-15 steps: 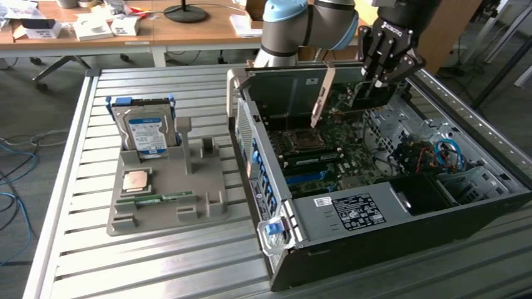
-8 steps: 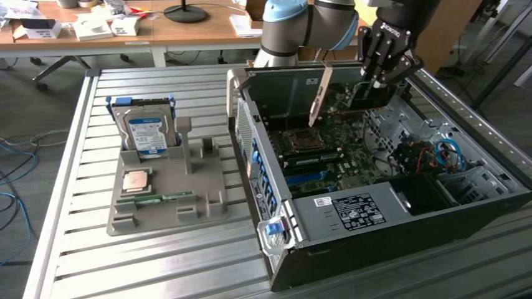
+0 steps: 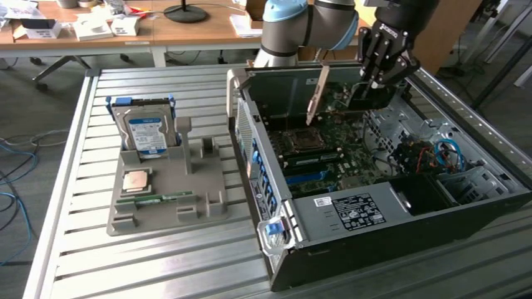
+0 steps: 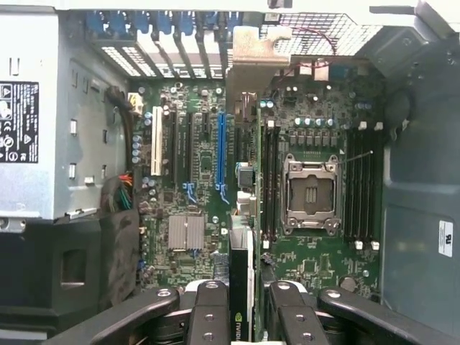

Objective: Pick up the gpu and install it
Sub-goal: 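Insert the gpu into the slot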

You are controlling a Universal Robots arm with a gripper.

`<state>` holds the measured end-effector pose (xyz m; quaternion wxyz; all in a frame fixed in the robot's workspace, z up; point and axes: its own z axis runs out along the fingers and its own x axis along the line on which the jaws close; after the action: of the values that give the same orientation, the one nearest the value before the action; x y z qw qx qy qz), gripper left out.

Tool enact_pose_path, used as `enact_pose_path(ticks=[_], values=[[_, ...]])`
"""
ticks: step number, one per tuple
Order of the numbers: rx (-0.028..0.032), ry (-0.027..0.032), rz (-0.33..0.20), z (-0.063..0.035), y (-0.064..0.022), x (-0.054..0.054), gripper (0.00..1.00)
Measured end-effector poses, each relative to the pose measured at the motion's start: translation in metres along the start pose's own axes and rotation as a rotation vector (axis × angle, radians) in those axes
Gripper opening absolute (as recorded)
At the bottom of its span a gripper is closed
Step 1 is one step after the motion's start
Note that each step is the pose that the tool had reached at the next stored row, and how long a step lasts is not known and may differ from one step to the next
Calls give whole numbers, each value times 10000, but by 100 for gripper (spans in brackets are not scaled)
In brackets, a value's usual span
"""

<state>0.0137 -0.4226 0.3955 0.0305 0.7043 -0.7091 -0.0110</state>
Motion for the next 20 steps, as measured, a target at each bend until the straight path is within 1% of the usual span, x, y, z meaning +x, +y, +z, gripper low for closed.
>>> enact_pose_path(ticks=[1, 2, 5, 6, 9, 11, 12, 15, 20], values=[[4, -8, 13, 1, 5, 0, 26], [14, -36, 20, 2, 13, 0, 26], [61, -159, 25, 3, 40, 0, 26], [71, -188, 30, 4, 46, 0, 26], [80, -259, 62, 7, 58, 2, 26], [81, -291, 81, 9, 62, 6, 26], [81, -324, 89, 10, 65, 7, 26], [80, -459, 106, 11, 70, 17, 26], [77, -751, 99, 13, 71, 50, 26]])
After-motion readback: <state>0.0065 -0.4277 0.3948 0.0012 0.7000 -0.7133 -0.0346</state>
